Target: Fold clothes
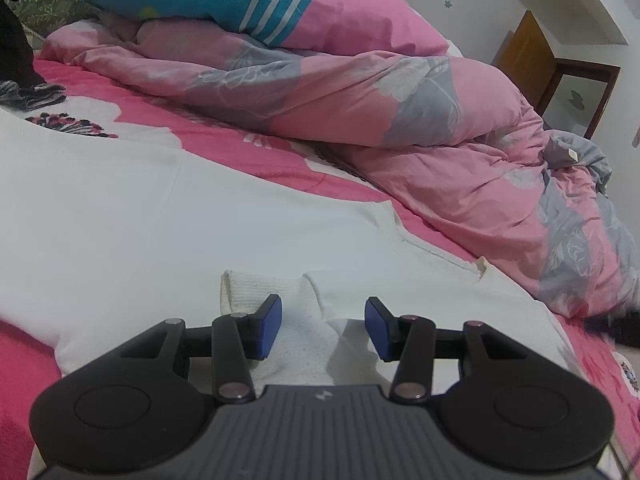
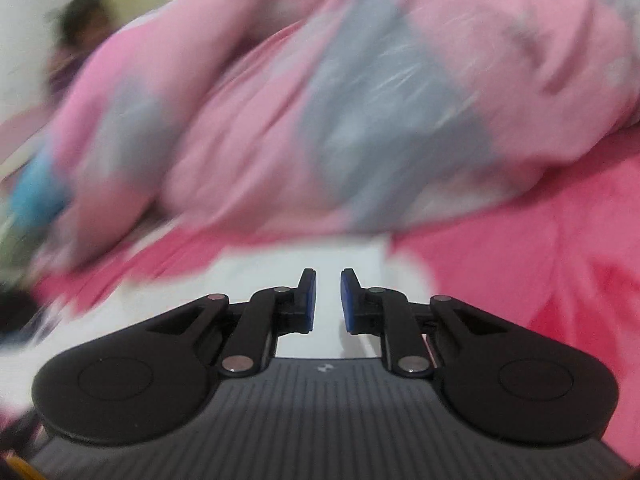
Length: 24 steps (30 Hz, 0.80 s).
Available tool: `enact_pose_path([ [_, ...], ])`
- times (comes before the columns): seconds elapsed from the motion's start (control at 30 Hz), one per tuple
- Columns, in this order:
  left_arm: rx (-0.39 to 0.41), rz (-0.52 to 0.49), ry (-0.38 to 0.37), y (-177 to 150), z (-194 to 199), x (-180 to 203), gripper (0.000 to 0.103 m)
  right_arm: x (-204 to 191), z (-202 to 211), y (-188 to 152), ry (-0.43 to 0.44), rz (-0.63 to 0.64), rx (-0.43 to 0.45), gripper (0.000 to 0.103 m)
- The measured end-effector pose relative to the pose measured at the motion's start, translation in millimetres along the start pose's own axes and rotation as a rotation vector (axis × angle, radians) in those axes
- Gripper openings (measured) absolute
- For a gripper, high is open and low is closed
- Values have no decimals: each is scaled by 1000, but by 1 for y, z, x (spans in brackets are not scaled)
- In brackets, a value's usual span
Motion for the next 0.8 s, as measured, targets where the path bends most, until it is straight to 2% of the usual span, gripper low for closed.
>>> enact_pose_path([
  [0.07, 0, 8, -3, 0, 0, -1, 48, 2, 11, -31, 9, 10, -79, 11],
  [0.13, 1, 20, -8, 1, 0, -2, 49, 28, 20, -55, -89, -7, -122, 8],
  [0.2, 1, 32, -12, 1, 0, -3, 49, 51, 43, -56, -159, -76, -68, 9],
  [0.23, 0, 35, -12, 1, 0, -3, 49, 54, 54, -51, -209, -60, -37, 13],
  [0.3, 3, 37, -10, 2, 1, -3, 49, 41, 73, -39, -225, 23, 32, 13],
  [0.43, 16, 26, 17, 8, 9, -3, 52, -31, 48, -35, -41, 119, -1, 12],
  [0.5, 39, -37, 45, 15, 23, 4, 52, -70, 24, -43, 55, 172, -41, 12],
  [0.57, 66, -112, 58, 22, 39, 13, 58, -105, -2, -56, 127, 199, -90, 12],
  [0.67, 36, -259, 54, 10, 42, 29, 59, -140, -42, -71, 147, 255, -146, 12],
  [0.73, -30, -370, 114, -10, 32, 31, 59, -160, -69, -81, 150, 298, -180, 12],
  [0.8, -49, -374, 122, -14, 28, 29, 59, -181, -96, -90, 153, 340, -214, 10],
])
Point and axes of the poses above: each gripper's, at about its wrist camera, not at the fingertips, and z roughly against the way its jaws point, x to its right, y to its top, the point moved 7 cm from there along -z, roughly the way its jaws point, and after that the axes turned 15 degrees about x, right-handed, at the moved point
